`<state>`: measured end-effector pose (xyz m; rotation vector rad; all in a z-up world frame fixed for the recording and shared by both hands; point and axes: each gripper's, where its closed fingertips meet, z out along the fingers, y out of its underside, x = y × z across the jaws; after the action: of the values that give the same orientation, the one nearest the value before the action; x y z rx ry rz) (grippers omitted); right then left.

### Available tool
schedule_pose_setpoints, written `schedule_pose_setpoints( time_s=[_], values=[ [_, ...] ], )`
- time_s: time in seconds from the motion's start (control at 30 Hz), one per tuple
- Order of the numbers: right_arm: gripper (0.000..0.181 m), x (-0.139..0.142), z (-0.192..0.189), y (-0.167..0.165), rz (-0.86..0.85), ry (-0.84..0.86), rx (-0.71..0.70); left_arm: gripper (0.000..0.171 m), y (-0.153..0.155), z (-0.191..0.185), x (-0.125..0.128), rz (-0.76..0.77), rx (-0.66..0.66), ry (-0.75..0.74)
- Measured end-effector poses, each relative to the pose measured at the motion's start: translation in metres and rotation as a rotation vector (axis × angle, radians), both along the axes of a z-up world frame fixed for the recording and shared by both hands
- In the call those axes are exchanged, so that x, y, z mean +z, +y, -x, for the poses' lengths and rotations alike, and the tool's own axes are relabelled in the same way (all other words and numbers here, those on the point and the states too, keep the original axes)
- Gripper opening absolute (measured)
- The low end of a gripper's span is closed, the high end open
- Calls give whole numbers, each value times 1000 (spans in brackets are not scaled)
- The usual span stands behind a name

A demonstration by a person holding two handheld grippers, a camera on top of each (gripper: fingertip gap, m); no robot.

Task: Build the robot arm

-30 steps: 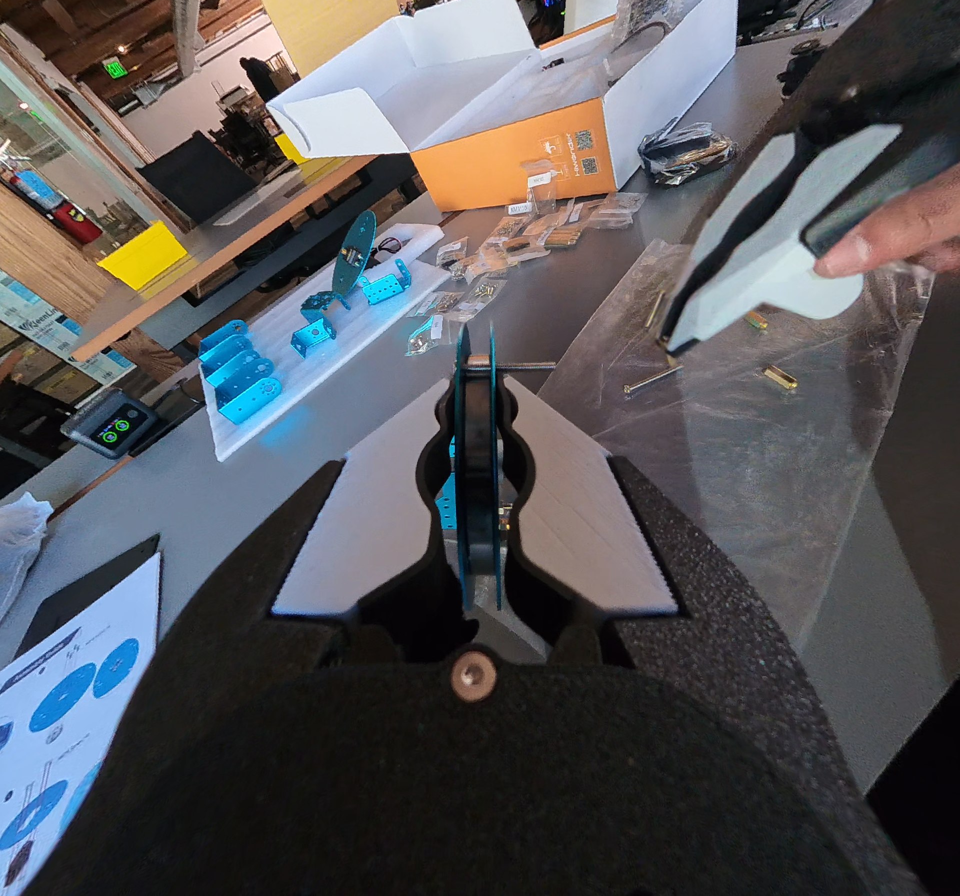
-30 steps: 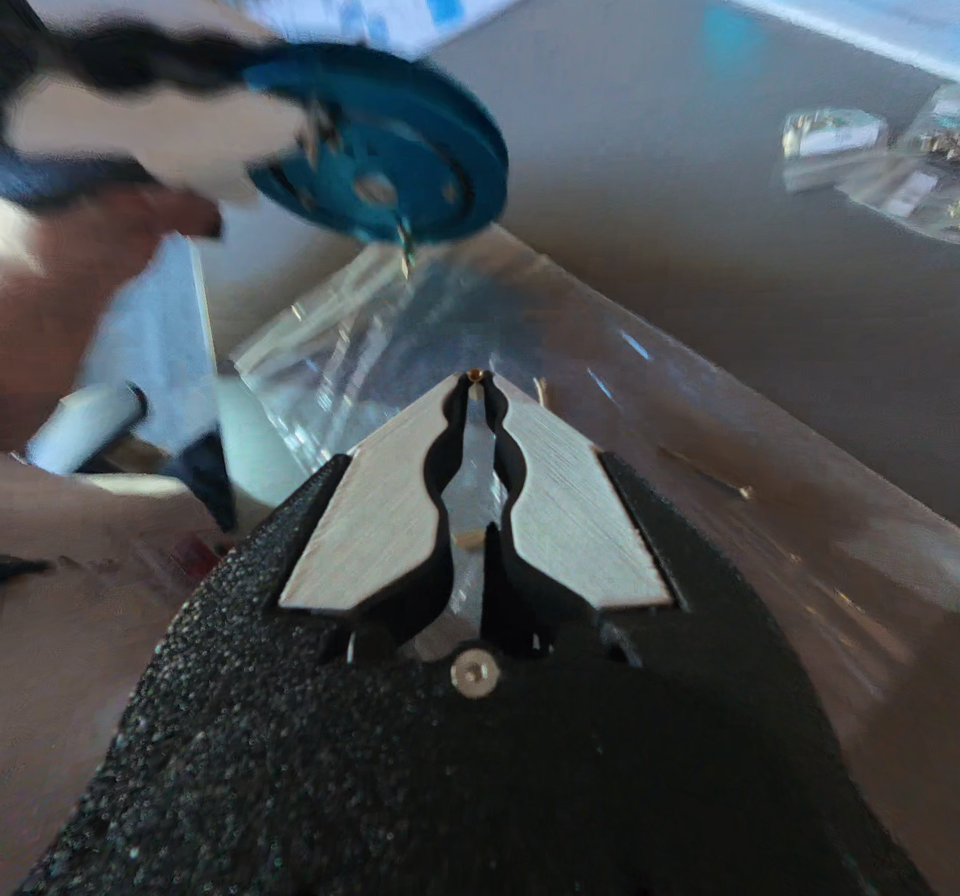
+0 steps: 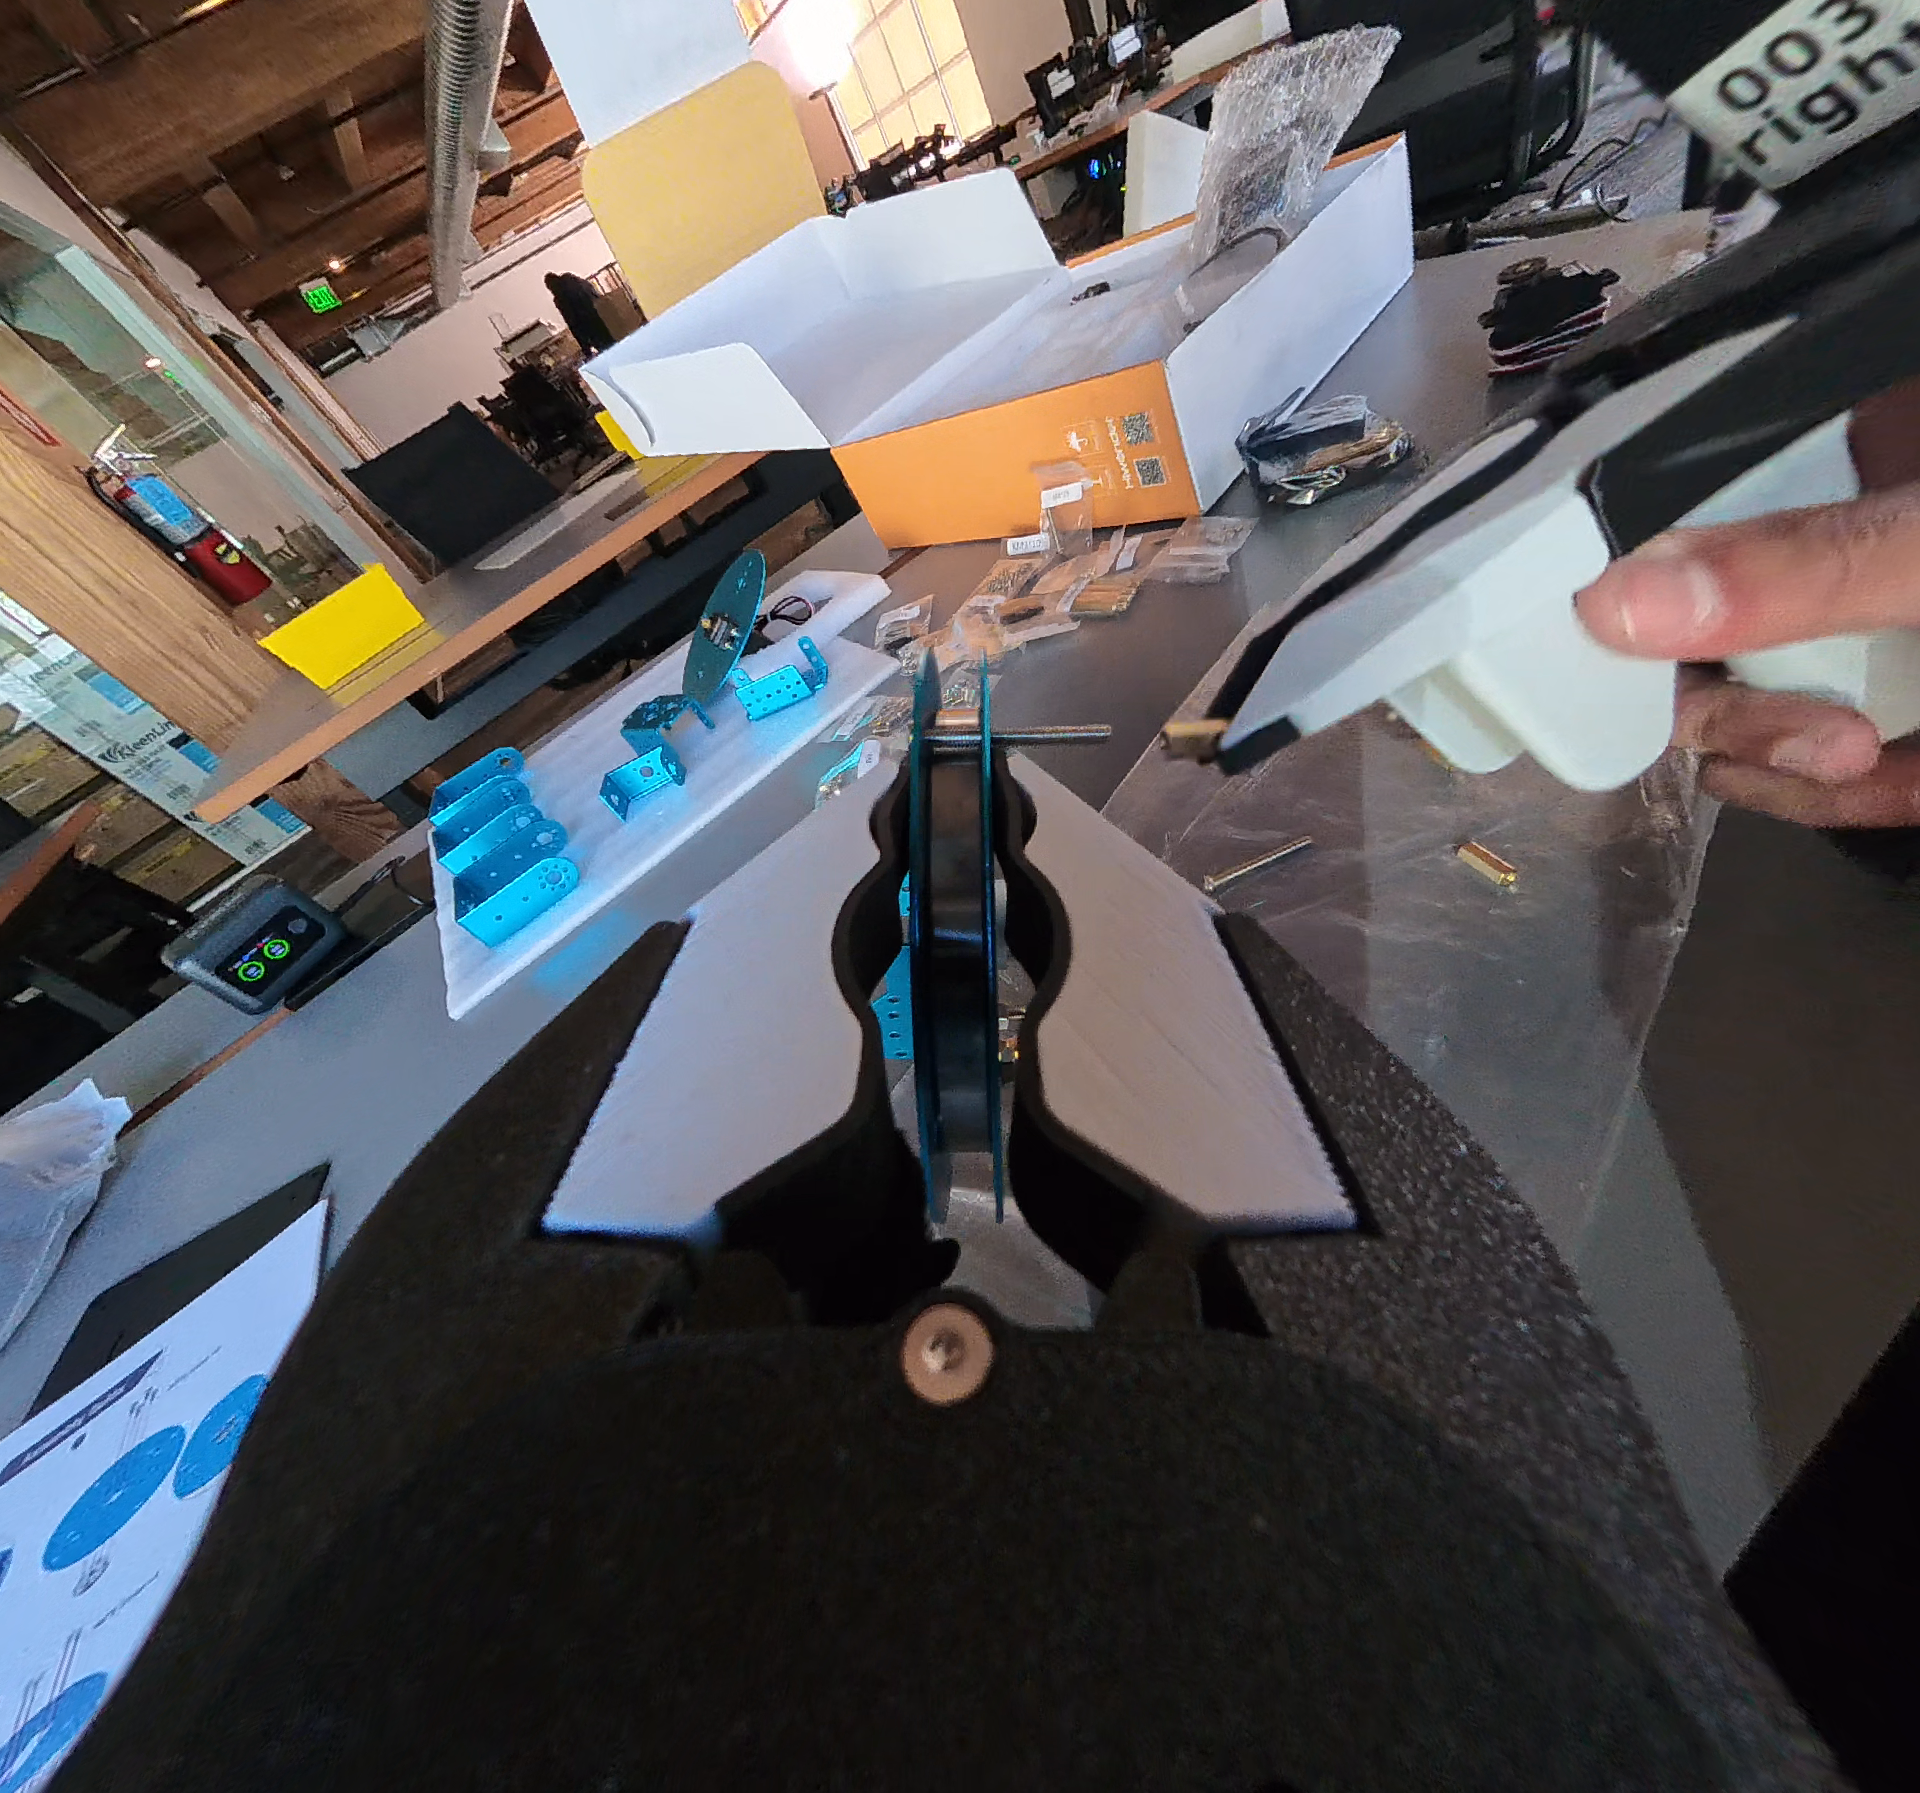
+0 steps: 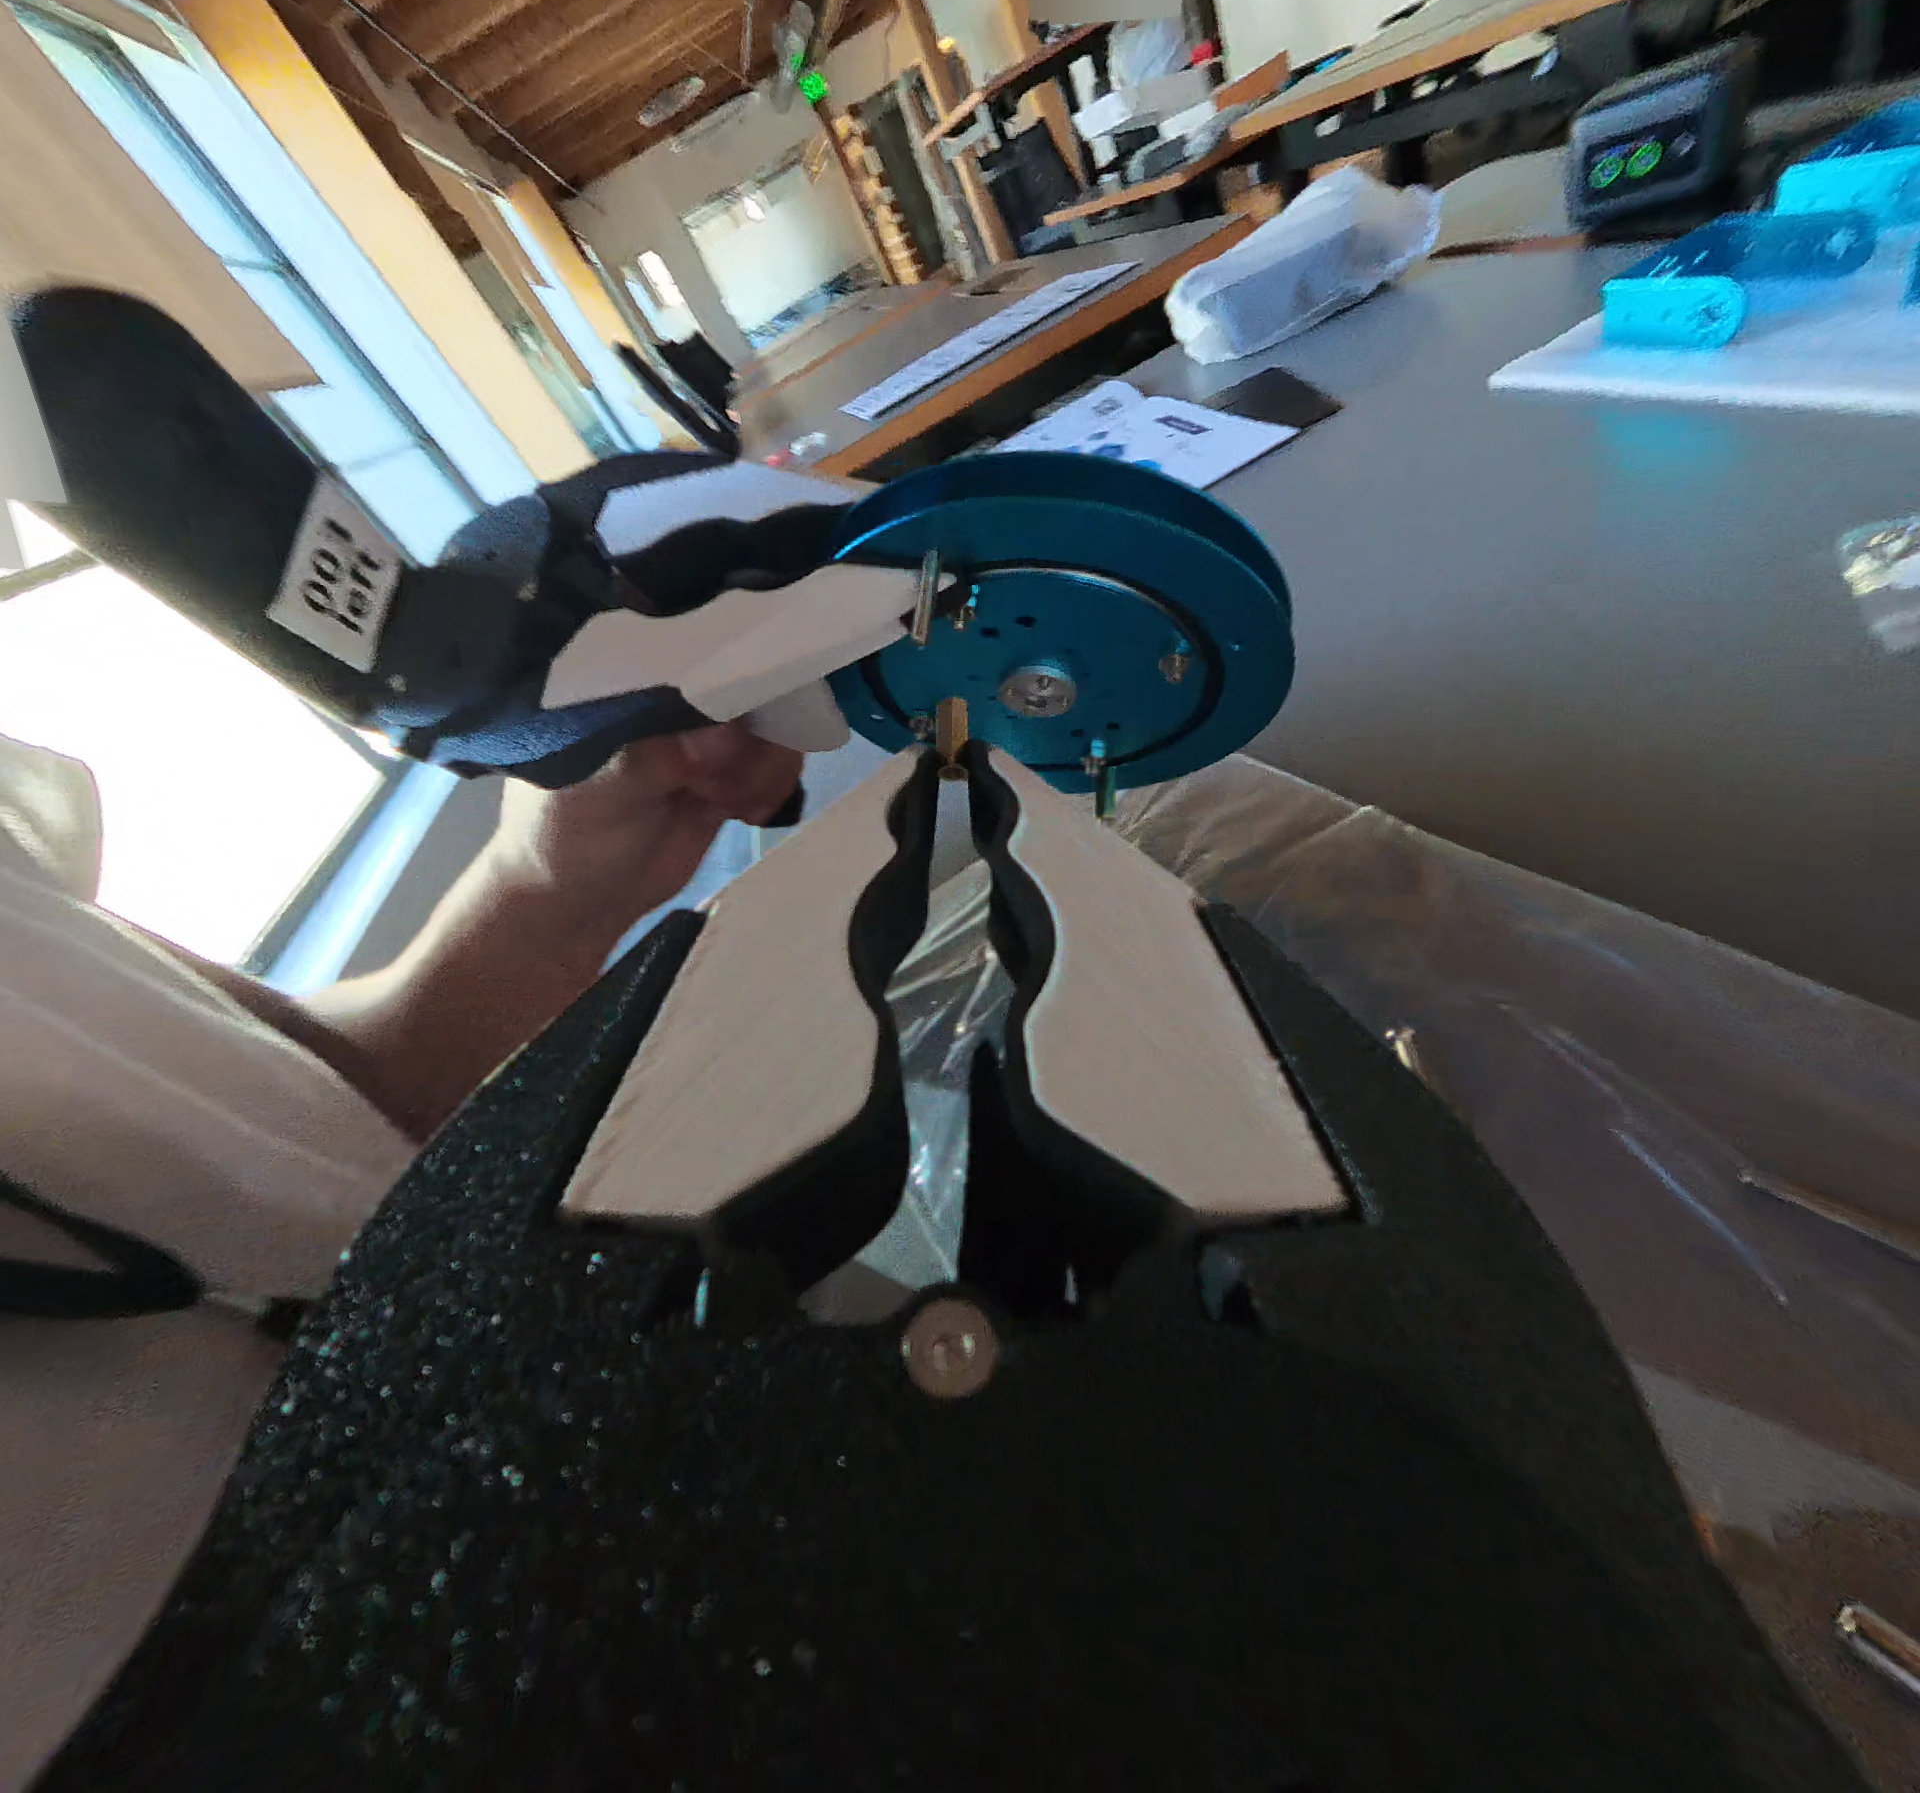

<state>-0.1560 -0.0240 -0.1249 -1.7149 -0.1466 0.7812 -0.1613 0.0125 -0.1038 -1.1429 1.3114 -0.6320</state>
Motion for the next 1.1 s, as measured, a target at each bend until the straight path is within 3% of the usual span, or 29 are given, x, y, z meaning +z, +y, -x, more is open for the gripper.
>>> schedule_pose_setpoints(
  time_s=[0.1, 0.37, 0.57, 0.73, 0.93, 1.1],
  values=[
    [4, 4, 4, 2, -44, -114, -70, 11, 1, -1, -3, 0, 9, 16],
    [4, 2, 1, 7, -16, -168, -121, 12, -1, -5, -9, 0, 13, 42],
    [5, -2, -4, 11, -9, -328, -196, 11, 4, -8, -13, -18, 52, 76],
    [5, -8, -13, 18, -28, -655, -322, 12, 10, -14, -20, 15, 123, 116],
    [5, -10, -22, 26, -125, -1181, -416, 11, 19, -21, -30, 276, 95, 171],
    [5, -2, -25, 36, -223, -1511, -442, 11, 30, -26, -25, 286, 97, 254]
  ],
)
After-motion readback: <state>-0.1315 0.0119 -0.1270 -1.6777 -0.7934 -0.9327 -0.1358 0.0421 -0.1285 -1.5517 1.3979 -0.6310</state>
